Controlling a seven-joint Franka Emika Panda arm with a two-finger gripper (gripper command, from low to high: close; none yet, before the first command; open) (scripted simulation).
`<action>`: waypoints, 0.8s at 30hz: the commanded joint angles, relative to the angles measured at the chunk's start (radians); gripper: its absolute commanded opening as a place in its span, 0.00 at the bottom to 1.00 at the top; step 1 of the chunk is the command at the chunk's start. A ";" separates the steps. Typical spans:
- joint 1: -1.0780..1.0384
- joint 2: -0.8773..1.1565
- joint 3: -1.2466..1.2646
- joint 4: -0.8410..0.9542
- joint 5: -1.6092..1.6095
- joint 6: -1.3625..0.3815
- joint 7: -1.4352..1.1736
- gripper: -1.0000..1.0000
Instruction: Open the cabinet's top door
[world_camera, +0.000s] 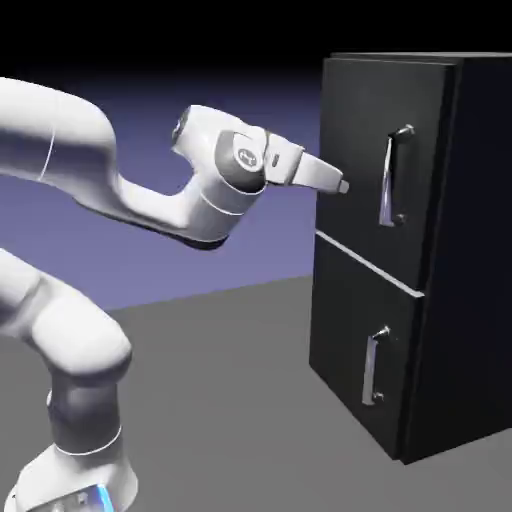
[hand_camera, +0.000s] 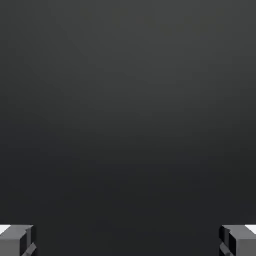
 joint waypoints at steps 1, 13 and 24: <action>0.011 -0.006 -0.014 0.006 -0.044 0.000 0.034 0.50; 0.140 -0.084 -0.176 0.078 -0.565 -0.006 0.436 0.50; 0.258 -0.154 -0.325 0.144 -1.044 -0.012 0.804 0.50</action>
